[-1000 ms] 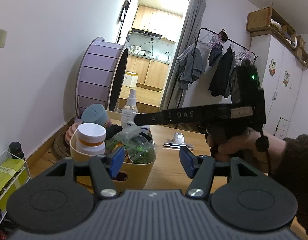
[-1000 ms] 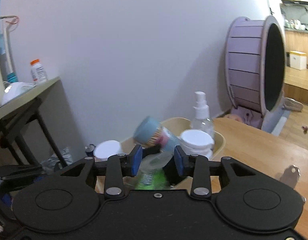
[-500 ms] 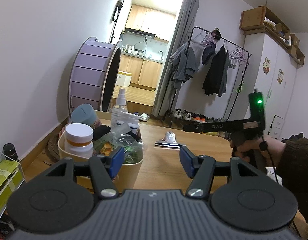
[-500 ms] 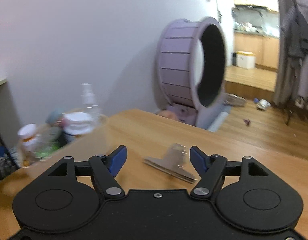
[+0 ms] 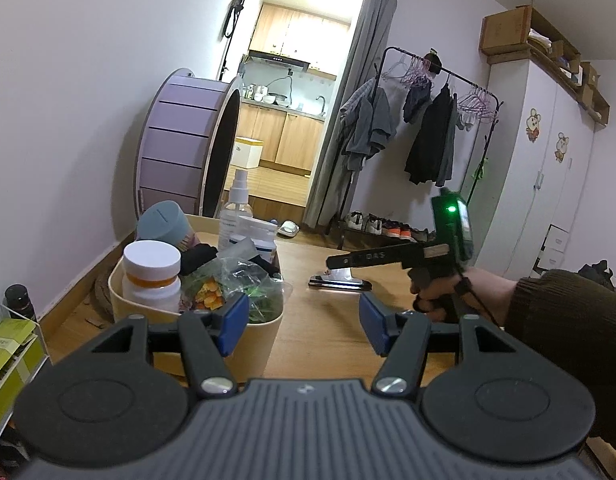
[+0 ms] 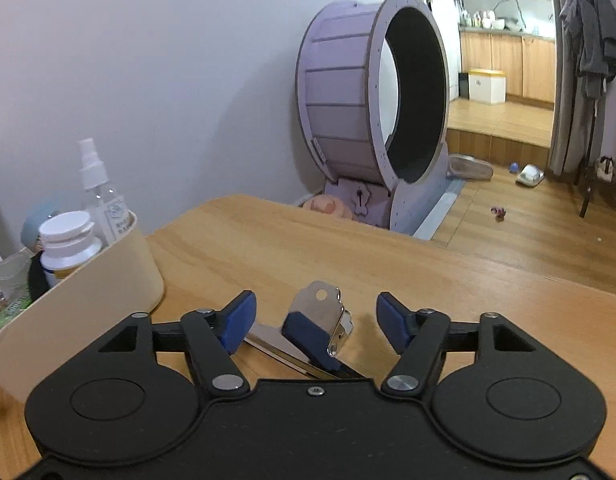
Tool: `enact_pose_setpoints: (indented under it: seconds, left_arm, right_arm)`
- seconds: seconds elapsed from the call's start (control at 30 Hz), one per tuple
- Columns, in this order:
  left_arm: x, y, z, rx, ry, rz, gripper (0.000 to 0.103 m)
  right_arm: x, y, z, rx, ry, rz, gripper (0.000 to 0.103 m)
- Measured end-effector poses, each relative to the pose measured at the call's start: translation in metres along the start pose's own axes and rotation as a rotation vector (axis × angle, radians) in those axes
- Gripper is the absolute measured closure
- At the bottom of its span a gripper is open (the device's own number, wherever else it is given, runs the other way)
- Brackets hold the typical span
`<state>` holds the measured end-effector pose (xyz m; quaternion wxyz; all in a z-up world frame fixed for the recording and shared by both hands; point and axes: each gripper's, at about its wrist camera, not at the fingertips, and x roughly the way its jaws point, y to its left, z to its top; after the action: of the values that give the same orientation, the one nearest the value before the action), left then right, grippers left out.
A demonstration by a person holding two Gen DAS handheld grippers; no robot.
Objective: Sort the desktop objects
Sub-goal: 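Grasp the silver metal clip with the right tool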
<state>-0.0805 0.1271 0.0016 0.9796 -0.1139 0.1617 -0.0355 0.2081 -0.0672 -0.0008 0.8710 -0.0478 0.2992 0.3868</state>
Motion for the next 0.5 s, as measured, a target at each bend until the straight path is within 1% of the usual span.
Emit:
enact_pose_setpoints:
  seconds: [0.03,0.1,0.13,0.2,0.23,0.3,0.33,0.4,0.5]
  left_arm:
    - [0.0,0.0,0.0,0.0,0.001,-0.001,0.043]
    - [0.001,0.0,0.0,-0.003,0.003,0.0,0.043]
    - [0.001,0.0,0.0,-0.004,0.003,0.0,0.043]
    - [0.001,0.001,0.0,-0.007,0.005,0.001,0.043]
    - [0.001,0.001,0.0,-0.007,0.005,0.002,0.043]
    - [0.0,0.001,0.0,-0.006,0.004,0.002,0.043]
    - [0.0,0.001,0.0,-0.007,0.002,0.001,0.043]
    - [-0.001,0.0,0.0,-0.006,0.001,0.001,0.043]
    - [-0.002,0.001,0.0,-0.007,-0.005,0.002,0.043]
  right_arm:
    - [0.003,-0.001,-0.001,0.002,0.014,0.003,0.057]
    - [0.004,-0.002,-0.002,0.024,0.016,0.024,0.065]
    - [0.003,-0.002,-0.003,0.036,0.015,0.029,0.068]
    - [-0.001,-0.002,-0.004,0.05,0.017,0.036,0.07]
    - [-0.005,-0.002,-0.005,0.056,0.016,0.046,0.073]
    - [-0.015,-0.002,-0.008,0.077,0.001,0.075,0.092]
    - [-0.02,-0.002,-0.009,0.087,-0.004,0.083,0.095]
    - [-0.03,0.003,-0.011,0.072,-0.006,0.075,0.097]
    - [-0.048,0.008,-0.011,0.078,-0.033,0.082,0.098]
